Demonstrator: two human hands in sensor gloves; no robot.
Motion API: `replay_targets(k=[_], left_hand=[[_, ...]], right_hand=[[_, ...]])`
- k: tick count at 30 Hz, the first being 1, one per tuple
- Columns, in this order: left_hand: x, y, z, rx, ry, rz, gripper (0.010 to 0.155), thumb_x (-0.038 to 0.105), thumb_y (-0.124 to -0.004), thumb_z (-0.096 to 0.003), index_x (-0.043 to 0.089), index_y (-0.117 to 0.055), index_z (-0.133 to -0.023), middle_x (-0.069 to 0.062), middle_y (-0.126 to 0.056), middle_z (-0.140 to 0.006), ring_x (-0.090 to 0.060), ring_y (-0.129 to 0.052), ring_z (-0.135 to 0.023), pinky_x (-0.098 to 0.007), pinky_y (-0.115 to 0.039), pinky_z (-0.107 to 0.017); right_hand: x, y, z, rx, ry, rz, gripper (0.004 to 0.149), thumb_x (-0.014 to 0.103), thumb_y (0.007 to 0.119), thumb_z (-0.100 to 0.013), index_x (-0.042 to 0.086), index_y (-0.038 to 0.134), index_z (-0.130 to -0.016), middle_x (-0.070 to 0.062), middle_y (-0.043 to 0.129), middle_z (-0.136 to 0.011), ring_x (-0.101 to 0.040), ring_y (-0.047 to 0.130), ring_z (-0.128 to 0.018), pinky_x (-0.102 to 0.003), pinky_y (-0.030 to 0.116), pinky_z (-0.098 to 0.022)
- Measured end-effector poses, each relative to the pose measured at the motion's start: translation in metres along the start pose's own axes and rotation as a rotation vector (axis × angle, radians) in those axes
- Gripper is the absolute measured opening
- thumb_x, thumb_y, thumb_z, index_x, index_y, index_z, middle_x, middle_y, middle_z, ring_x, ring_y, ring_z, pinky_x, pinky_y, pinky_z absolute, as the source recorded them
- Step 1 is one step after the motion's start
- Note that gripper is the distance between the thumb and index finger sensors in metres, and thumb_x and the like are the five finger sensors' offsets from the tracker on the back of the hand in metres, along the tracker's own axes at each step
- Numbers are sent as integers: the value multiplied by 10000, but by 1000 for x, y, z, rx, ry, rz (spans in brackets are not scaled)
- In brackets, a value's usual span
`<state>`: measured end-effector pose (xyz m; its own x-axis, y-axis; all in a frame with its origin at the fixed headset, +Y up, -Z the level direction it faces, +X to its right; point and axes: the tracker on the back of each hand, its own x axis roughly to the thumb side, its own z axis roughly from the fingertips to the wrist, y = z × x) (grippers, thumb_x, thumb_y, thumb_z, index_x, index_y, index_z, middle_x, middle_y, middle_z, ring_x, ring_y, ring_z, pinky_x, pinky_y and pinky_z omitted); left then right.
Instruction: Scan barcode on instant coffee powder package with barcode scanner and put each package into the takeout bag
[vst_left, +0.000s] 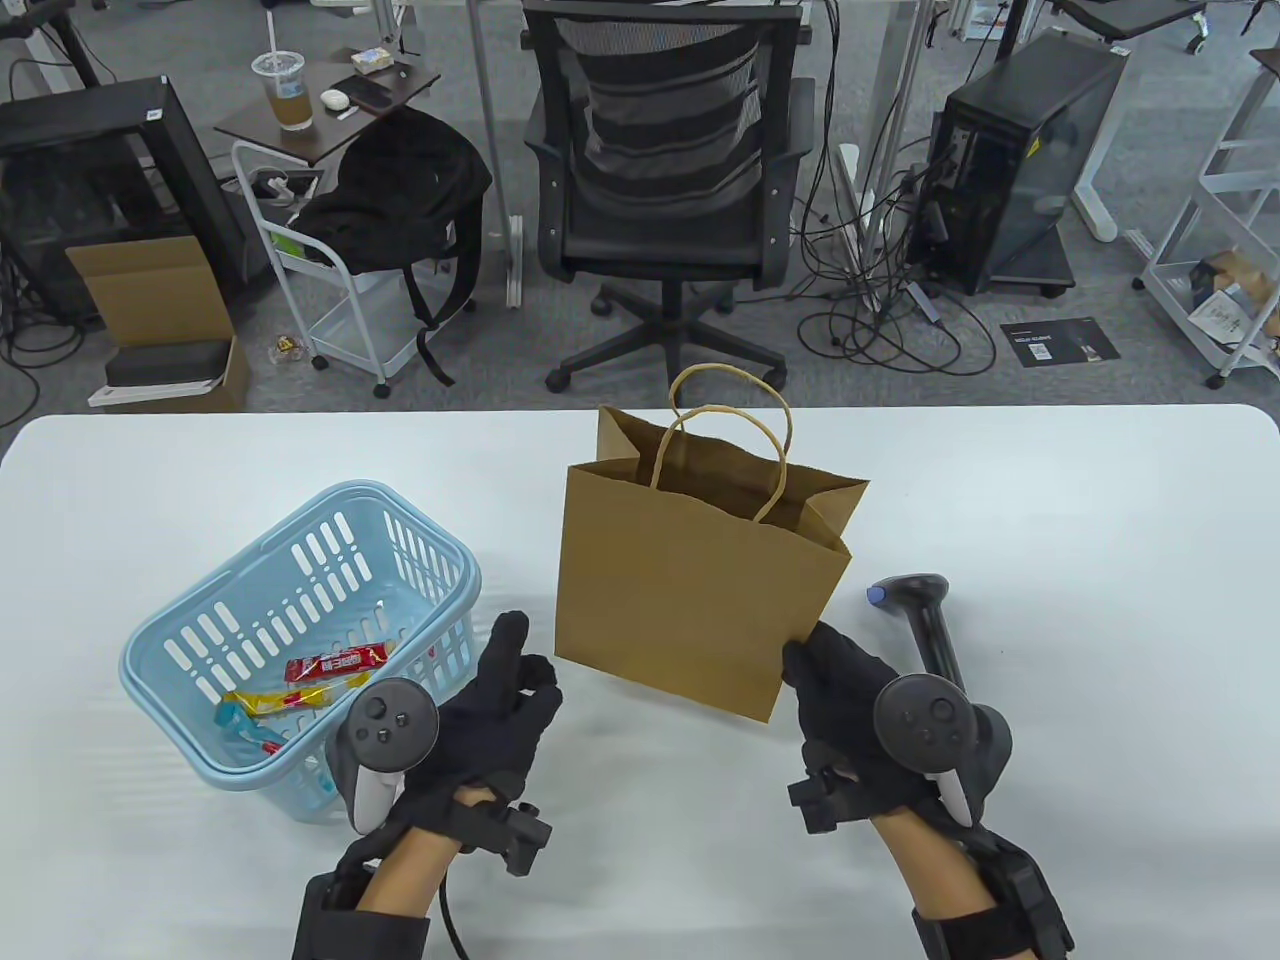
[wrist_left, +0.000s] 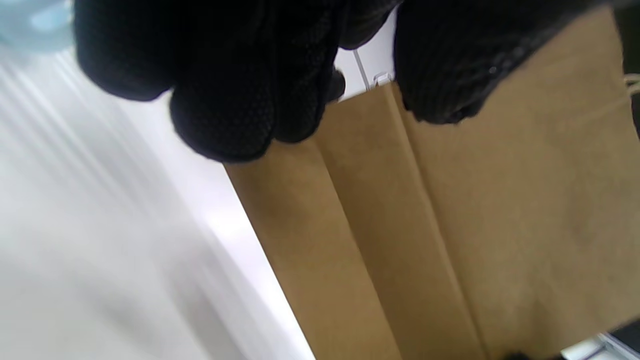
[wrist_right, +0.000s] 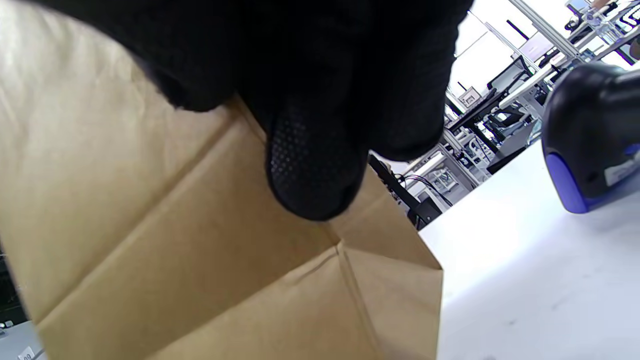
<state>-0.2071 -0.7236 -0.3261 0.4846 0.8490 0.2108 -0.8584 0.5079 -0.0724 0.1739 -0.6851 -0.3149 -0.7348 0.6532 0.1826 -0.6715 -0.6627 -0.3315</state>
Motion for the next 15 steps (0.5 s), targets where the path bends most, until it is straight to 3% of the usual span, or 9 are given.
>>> replay_targets(k=[5,12,15], left_hand=[[-8,-12,-3,-102,48,106,844,500,-760,-443,175,-335,-1095,-64,-689,-1089,-299,-945,-795,-516,-759,-613],[-17,-21,-6,-132,83,125,868,511,-769,-439,215,-297,-1105,-40,-597,-1131,-315,-858,-883,-535,-700,-661],[-23,-25,-8,-159,114,159,858,508,-772,-440,217,-320,-1108,-44,-549,-1149,-325,-831,-905,-543,-683,-672]], right_hand=[[-3,9,-4,22,-3,10,403,371,811,-489,282,855,-879,-76,1019,-790,-154,1130,-577,-379,941,-532],[-12,14,-12,64,43,24,412,402,765,-495,339,809,-901,-3,1003,-793,-116,1100,-595,-363,903,-546],[-17,17,-14,80,71,10,450,393,766,-507,335,768,-953,-19,971,-860,-147,1083,-666,-380,888,-578]])
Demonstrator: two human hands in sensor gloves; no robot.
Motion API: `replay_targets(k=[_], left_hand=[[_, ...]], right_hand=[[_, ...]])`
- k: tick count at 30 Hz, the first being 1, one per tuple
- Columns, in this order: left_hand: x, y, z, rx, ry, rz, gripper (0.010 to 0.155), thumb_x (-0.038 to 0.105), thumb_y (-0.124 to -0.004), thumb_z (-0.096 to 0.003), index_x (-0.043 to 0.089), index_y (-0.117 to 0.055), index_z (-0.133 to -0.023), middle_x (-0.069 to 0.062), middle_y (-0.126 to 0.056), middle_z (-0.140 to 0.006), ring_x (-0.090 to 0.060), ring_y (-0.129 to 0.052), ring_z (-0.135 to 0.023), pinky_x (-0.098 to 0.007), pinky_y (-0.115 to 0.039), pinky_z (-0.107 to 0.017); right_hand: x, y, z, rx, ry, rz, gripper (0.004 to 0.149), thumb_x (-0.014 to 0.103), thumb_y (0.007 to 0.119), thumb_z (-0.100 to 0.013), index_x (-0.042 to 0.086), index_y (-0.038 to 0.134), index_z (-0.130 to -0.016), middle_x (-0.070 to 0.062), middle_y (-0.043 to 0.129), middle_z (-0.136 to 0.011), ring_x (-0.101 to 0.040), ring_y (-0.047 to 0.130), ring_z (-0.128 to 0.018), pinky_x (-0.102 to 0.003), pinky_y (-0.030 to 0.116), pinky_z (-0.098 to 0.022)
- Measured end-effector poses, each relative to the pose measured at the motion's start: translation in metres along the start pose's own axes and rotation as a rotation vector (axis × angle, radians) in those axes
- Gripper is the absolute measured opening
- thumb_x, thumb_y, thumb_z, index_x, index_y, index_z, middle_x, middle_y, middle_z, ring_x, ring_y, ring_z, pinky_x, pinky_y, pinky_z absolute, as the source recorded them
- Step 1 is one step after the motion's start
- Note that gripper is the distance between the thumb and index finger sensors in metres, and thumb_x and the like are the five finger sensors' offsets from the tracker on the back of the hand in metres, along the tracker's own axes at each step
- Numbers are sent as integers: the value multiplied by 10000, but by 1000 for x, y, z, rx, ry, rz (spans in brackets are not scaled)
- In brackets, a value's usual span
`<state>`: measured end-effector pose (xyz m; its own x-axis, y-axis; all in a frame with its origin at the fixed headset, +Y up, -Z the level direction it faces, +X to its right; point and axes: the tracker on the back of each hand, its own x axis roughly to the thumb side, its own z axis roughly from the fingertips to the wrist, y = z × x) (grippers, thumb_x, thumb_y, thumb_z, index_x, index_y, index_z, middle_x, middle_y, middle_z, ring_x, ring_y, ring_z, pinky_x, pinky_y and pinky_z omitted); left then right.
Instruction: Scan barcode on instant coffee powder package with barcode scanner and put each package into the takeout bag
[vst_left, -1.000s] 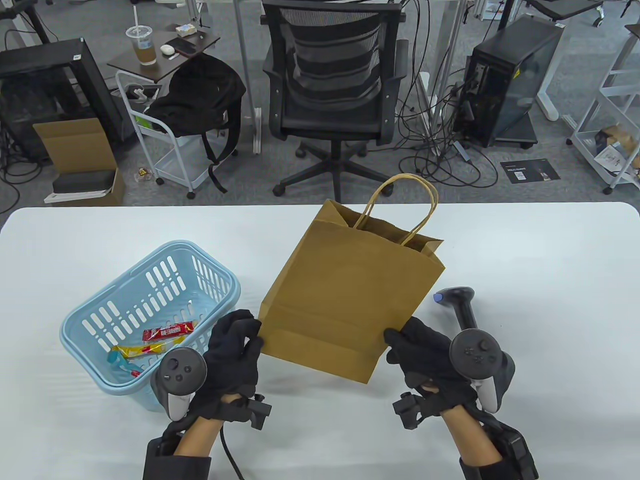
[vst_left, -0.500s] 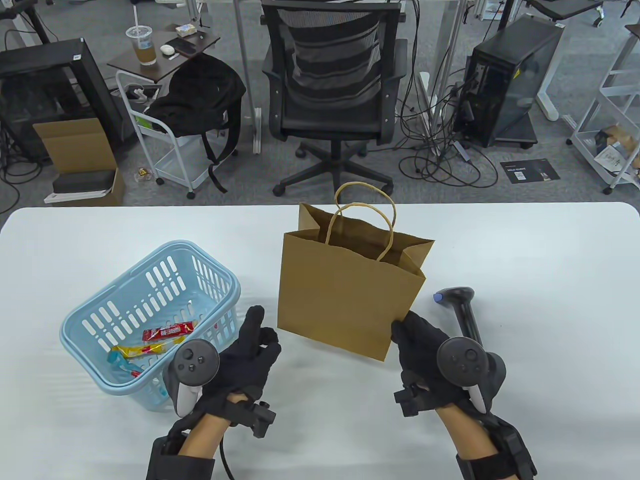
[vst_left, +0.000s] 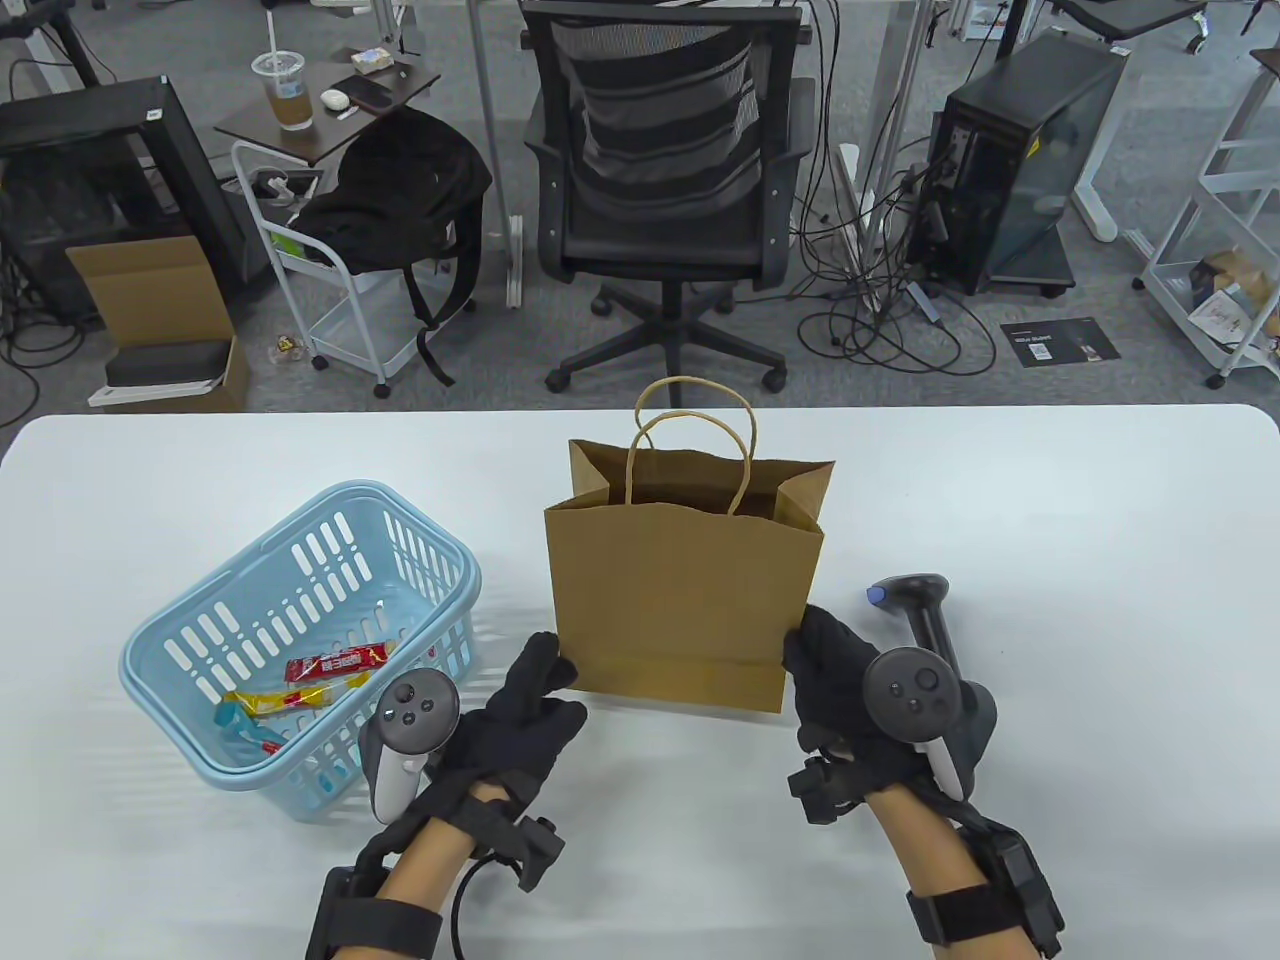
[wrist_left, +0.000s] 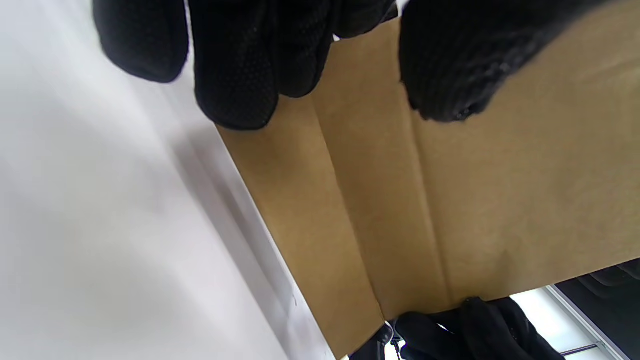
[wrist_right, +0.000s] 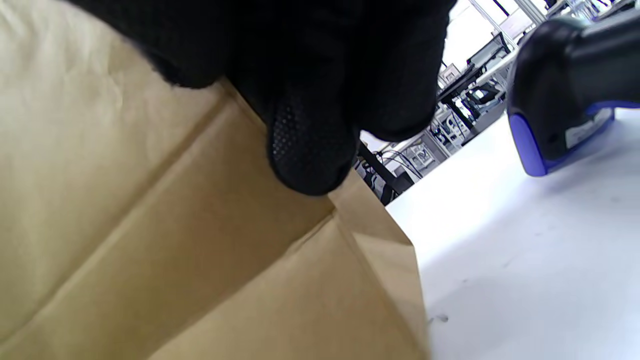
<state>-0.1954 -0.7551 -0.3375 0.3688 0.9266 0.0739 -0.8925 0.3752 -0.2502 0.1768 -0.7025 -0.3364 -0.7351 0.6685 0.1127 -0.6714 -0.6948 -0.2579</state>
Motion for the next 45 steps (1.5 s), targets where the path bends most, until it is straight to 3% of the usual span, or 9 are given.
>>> replay_targets(k=[9,20,28,32,37,41,45], left_hand=[[-8,-3,-4,-27,41,-3,882,521,-771,-440,226,-277,-1109,-44,-474,-1175,-340,-788,-940,-553,-654,-689],[-13,-5,-8,-57,64,11,886,525,-767,-441,255,-250,-1108,-31,-365,-1200,-360,-734,-981,-569,-615,-712],[-3,-5,-4,-62,9,-66,850,524,-770,-442,270,-317,-1114,-30,-380,-1197,-367,-707,-995,-577,-592,-720],[16,-4,6,-6,-75,-247,829,527,-765,-444,287,-342,-1117,-7,-356,-1206,-379,-540,-1085,-589,-478,-773],[35,-8,16,66,-124,-541,818,544,-759,-441,325,-365,-1123,32,-295,-1221,-336,-319,-1165,-573,-329,-823],[42,-17,18,58,-61,-770,835,579,-746,-436,347,-338,-1127,48,-189,-1222,-306,-143,-1170,-555,-215,-825],[42,-24,17,18,17,-913,875,615,-725,-429,367,-253,-1123,55,-69,-1201,-283,15,-1122,-532,-105,-798]], right_hand=[[-10,14,-6,138,37,-47,582,407,773,-512,280,635,-1063,-100,853,-1001,-230,1012,-819,-432,827,-665],[-16,23,-9,245,41,-63,720,462,788,-507,204,506,-1117,-161,724,-1105,-305,906,-946,-495,772,-699],[-7,10,-1,226,18,123,845,573,782,-493,158,430,-1140,-235,599,-1151,-400,805,-993,-542,715,-713],[12,-3,12,309,13,327,834,638,757,-492,172,515,-1140,-257,543,-1180,-437,742,-1030,-571,690,-720],[32,6,22,380,-32,433,795,670,752,-480,281,574,-1150,-278,455,-1210,-492,637,-1070,-612,633,-739],[36,16,28,429,-38,529,834,690,753,-467,382,436,-1175,-295,279,-1214,-555,489,-1092,-649,556,-760],[34,21,29,431,-38,570,879,700,749,-460,405,303,-1158,-268,145,-1199,-564,312,-1097,-665,449,-785]])
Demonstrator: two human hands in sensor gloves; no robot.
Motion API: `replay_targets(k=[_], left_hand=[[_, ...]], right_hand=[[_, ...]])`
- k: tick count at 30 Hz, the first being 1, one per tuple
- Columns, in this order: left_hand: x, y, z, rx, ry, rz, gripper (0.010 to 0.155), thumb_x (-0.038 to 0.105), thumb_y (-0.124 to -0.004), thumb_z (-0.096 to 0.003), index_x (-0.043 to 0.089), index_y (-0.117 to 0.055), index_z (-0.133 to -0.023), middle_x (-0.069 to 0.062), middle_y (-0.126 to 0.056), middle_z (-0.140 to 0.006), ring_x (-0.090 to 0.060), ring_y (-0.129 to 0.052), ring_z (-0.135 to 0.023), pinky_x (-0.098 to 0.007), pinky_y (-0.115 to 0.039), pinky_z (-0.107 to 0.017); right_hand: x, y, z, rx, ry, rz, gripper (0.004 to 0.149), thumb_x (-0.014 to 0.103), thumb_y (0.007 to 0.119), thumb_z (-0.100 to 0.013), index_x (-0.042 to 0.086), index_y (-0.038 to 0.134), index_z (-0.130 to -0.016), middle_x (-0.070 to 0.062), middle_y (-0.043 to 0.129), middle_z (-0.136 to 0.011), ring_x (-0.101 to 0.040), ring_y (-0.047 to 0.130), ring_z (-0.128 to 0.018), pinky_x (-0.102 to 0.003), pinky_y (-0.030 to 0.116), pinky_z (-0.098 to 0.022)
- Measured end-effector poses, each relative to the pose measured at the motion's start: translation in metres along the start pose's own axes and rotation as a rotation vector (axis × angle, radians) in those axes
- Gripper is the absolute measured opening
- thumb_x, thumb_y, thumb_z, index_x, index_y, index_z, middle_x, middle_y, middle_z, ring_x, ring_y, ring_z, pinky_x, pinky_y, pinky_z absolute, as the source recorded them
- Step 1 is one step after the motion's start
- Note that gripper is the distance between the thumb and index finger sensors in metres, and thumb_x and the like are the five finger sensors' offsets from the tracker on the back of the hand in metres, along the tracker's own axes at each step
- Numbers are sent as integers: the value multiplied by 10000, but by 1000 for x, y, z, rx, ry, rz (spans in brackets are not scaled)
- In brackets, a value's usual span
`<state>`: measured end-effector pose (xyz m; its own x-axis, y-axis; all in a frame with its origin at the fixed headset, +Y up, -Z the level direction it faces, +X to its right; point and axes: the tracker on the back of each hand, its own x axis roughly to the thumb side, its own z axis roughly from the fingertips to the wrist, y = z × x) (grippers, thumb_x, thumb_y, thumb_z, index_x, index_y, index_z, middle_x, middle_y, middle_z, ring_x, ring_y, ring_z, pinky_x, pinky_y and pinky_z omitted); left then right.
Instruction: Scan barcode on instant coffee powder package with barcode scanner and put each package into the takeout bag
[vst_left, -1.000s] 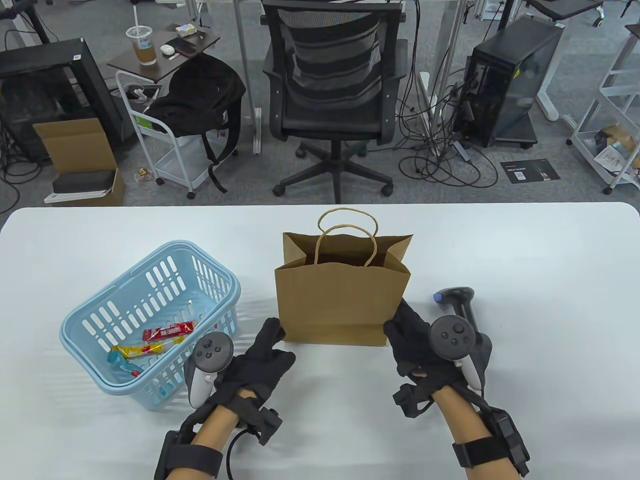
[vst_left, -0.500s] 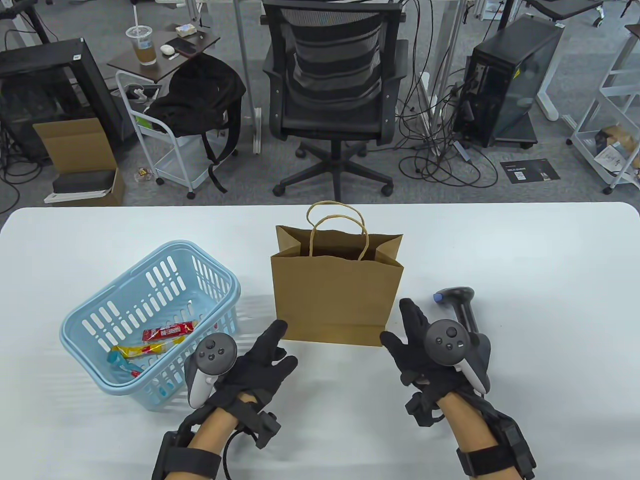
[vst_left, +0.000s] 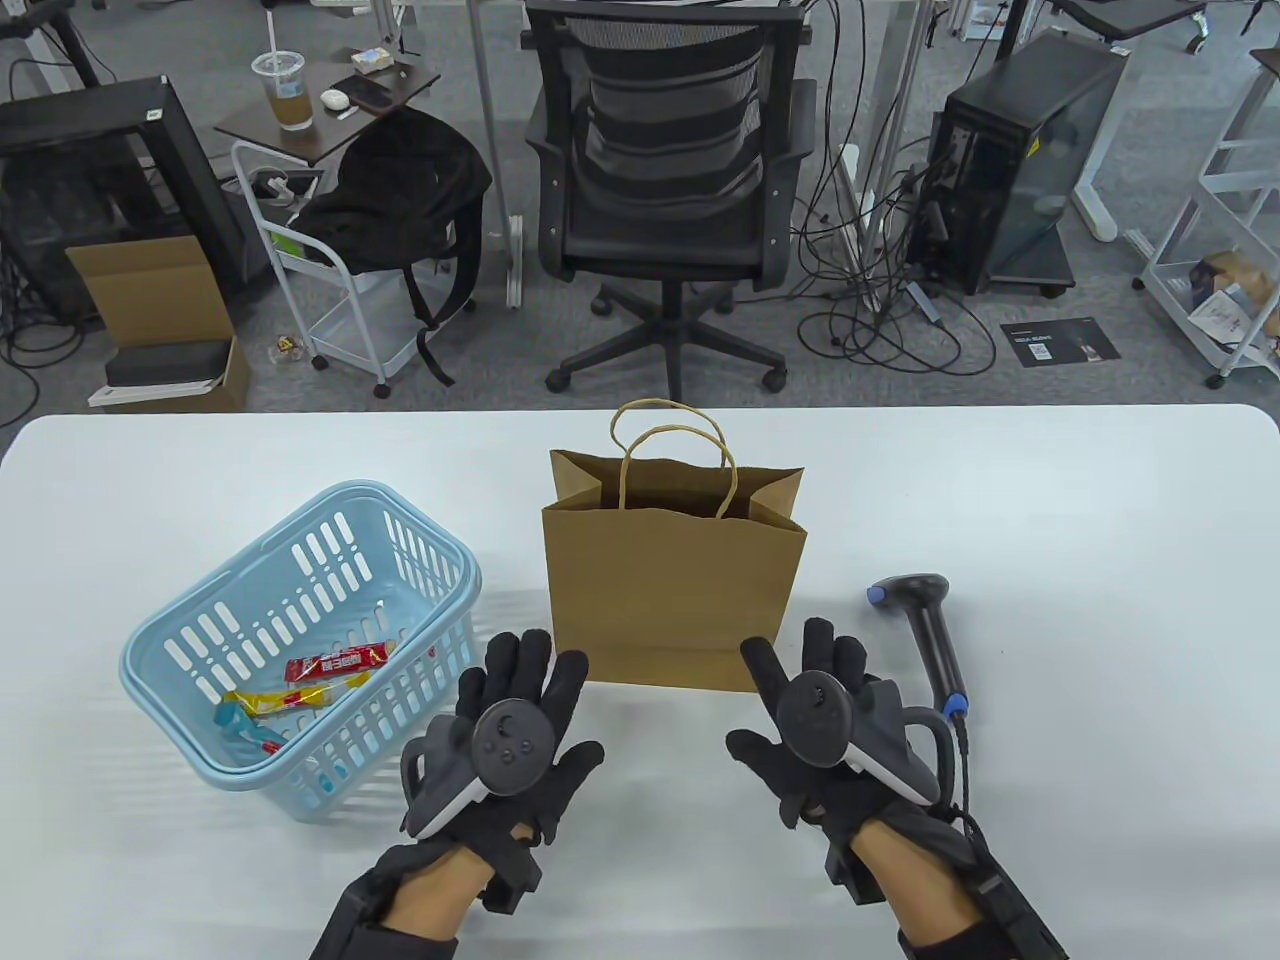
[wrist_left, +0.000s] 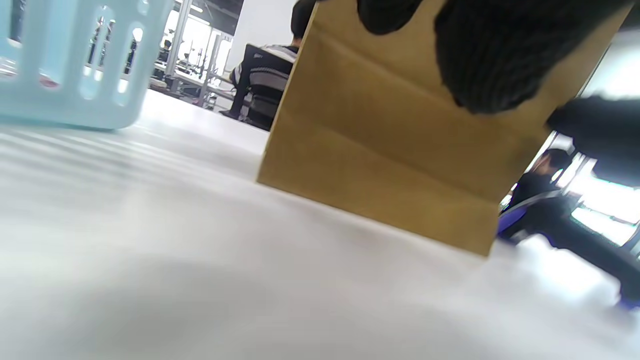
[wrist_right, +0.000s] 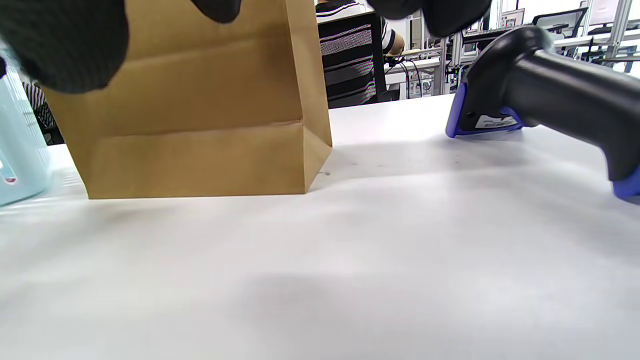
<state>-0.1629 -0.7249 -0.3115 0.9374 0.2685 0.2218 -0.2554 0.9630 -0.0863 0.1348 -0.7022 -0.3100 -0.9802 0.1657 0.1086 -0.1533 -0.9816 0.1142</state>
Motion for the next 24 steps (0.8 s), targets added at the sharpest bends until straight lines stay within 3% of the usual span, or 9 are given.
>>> replay_targets(k=[5,17,21,24], left_hand=[[-3,-5,-2,-49,25,0,919,628,-716,-426,376,-144,-1098,61,38,-1161,-260,137,-1059,-512,-12,-757],[-4,-4,-2,-26,14,22,923,631,-712,-425,385,-121,-1089,59,30,-1166,-261,131,-1067,-517,-25,-770],[-5,-2,-1,-4,15,30,925,632,-712,-424,395,-112,-1086,59,27,-1165,-260,138,-1065,-516,-20,-771],[-5,-1,-1,3,17,31,926,633,-711,-425,400,-104,-1083,61,64,-1162,-257,147,-1062,-514,-15,-770]], right_hand=[[3,9,-3,28,4,43,898,706,744,-457,422,231,-1137,-220,61,-1189,-538,191,-1086,-661,364,-797],[-8,1,-3,62,4,-33,934,746,745,-433,429,228,-1144,-209,56,-1202,-529,179,-1099,-665,352,-801],[-23,-11,-4,88,38,-86,880,725,788,-427,383,466,-1171,-239,203,-1230,-535,238,-1105,-674,374,-795],[-40,-20,-4,72,86,-143,881,715,797,-433,360,479,-1173,-259,217,-1226,-555,248,-1097,-677,382,-790]])
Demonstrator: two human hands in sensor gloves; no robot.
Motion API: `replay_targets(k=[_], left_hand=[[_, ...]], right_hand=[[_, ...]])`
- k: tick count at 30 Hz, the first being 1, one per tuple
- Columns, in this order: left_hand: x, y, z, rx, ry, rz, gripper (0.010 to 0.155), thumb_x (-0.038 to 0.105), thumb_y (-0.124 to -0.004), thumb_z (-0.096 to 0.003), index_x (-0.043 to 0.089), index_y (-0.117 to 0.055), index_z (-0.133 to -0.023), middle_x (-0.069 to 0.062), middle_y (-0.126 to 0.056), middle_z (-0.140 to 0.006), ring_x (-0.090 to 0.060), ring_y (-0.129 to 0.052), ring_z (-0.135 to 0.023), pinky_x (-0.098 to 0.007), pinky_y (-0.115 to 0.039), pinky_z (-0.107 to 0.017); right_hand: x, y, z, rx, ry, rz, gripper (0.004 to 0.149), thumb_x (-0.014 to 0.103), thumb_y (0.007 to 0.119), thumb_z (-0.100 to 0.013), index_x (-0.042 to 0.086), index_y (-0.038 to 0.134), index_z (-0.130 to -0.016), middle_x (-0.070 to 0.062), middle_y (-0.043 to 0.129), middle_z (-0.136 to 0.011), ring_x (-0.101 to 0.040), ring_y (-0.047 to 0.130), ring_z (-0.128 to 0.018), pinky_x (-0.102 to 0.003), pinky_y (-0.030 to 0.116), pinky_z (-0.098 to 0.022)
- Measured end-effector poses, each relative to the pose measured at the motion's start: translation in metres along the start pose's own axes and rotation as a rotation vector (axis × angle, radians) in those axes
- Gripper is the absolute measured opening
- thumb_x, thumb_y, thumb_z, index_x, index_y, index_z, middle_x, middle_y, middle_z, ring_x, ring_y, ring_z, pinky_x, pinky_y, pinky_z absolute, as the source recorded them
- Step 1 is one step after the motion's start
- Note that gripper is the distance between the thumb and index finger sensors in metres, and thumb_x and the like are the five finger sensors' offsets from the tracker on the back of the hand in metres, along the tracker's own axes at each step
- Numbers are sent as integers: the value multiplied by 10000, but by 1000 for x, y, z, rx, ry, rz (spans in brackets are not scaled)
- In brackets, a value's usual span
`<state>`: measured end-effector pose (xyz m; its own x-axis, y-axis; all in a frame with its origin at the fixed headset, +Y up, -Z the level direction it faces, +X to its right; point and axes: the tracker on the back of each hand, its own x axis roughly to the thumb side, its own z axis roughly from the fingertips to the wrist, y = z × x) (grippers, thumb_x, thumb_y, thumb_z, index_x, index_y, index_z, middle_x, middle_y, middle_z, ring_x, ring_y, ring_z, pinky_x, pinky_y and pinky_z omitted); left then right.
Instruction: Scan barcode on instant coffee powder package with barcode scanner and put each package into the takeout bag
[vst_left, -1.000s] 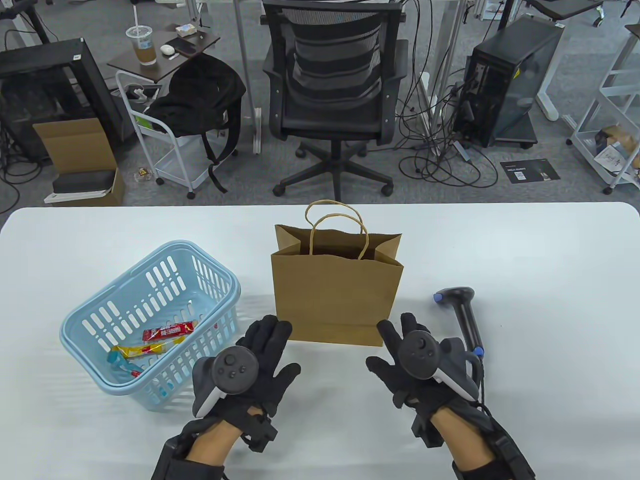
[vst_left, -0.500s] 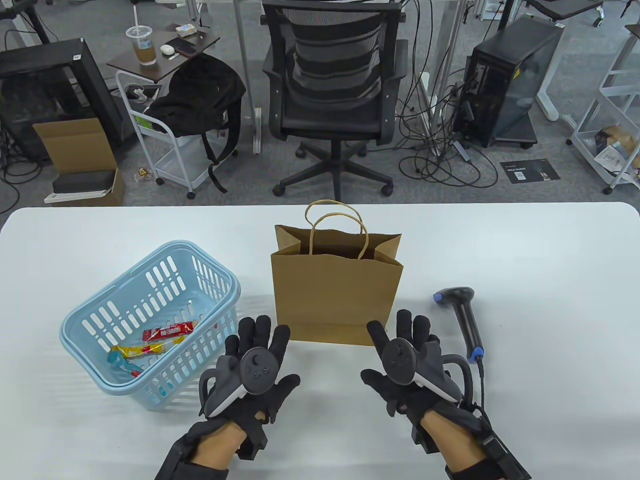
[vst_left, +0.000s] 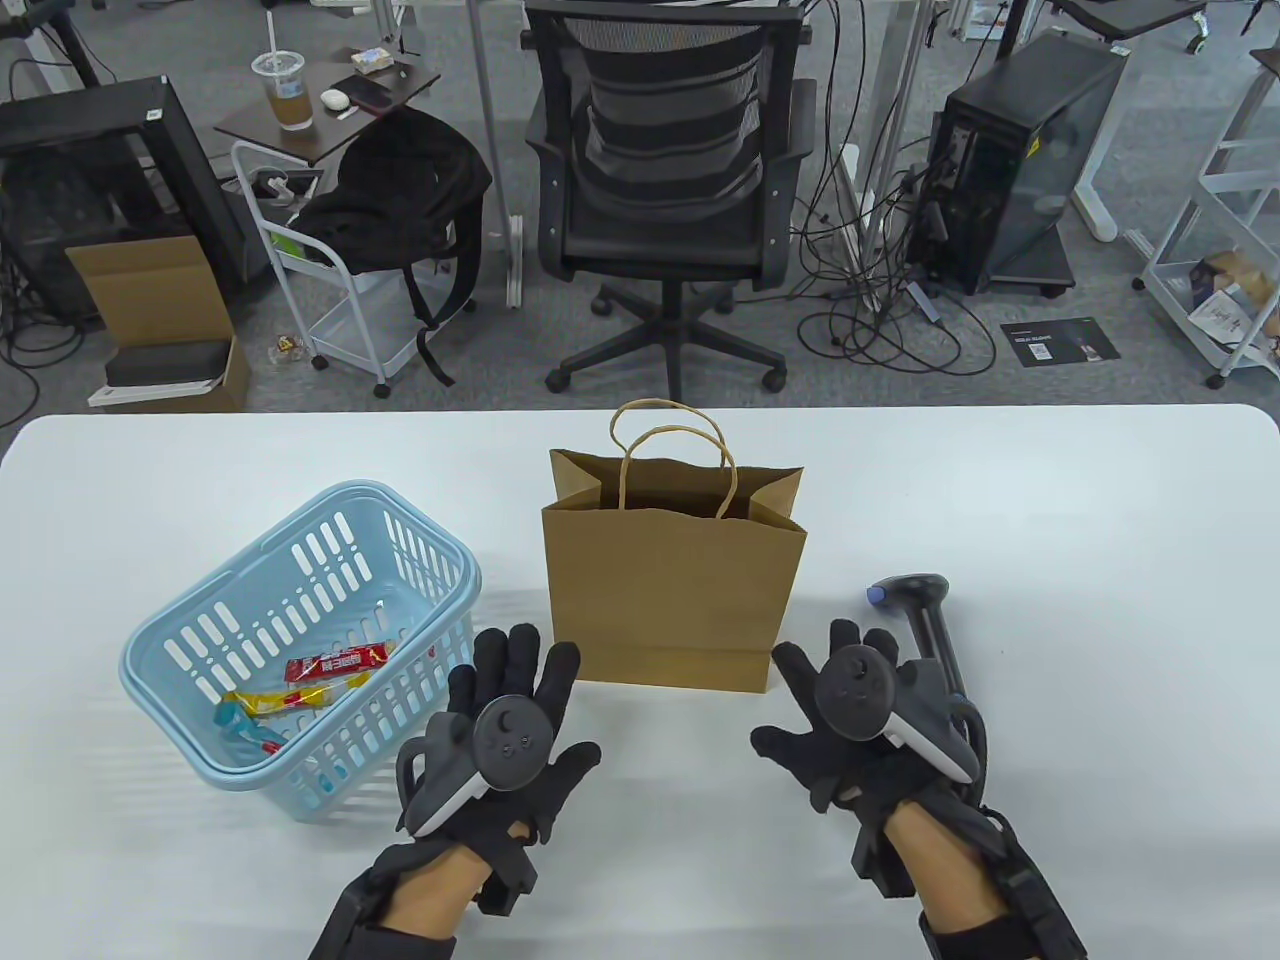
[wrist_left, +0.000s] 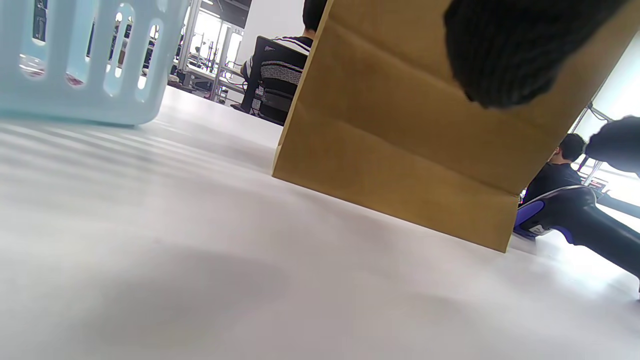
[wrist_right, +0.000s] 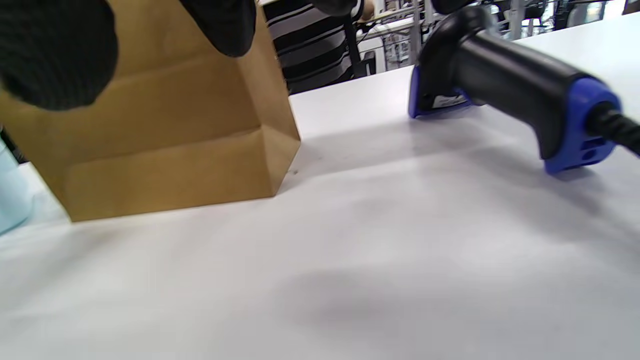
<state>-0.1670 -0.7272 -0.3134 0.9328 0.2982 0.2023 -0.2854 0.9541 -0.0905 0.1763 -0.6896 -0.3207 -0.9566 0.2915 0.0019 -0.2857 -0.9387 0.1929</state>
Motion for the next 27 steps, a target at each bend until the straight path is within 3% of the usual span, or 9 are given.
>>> replay_targets(k=[10,15,22,23,27], left_hand=[[1,4,2,40,-17,-5,933,638,-712,-424,411,-86,-1078,64,78,-1157,-253,163,-1056,-511,-3,-769],[1,4,1,40,-29,6,931,637,-713,-423,412,-94,-1080,63,65,-1162,-255,157,-1061,-513,-11,-773],[1,5,2,38,-40,14,929,637,-714,-422,416,-97,-1081,61,59,-1166,-255,151,-1064,-514,-19,-778],[0,5,2,37,-40,19,928,637,-714,-422,416,-99,-1081,61,58,-1167,-255,151,-1065,-514,-19,-779],[-1,7,2,44,-45,31,939,640,-711,-423,431,-57,-1063,63,64,-1166,-253,153,-1066,-514,-20,-782]], right_hand=[[-49,-33,2,-249,199,-109,959,736,778,-436,364,291,-1173,-213,128,-1231,-544,202,-1101,-664,371,-801],[-62,-33,-6,-264,263,-115,995,751,763,-440,334,234,-1172,-203,91,-1229,-535,178,-1104,-658,358,-808],[-83,-24,-44,-189,390,-167,1130,794,743,-438,249,32,-1126,-206,15,-1213,-519,126,-1110,-647,328,-822],[-88,-20,-50,-219,424,-165,1152,809,728,-435,220,6,-1113,-228,37,-1208,-519,147,-1112,-644,346,-820],[-105,-15,-70,-204,512,-60,1235,871,736,-382,152,46,-1111,-250,96,-1202,-510,181,-1116,-636,373,-819]])
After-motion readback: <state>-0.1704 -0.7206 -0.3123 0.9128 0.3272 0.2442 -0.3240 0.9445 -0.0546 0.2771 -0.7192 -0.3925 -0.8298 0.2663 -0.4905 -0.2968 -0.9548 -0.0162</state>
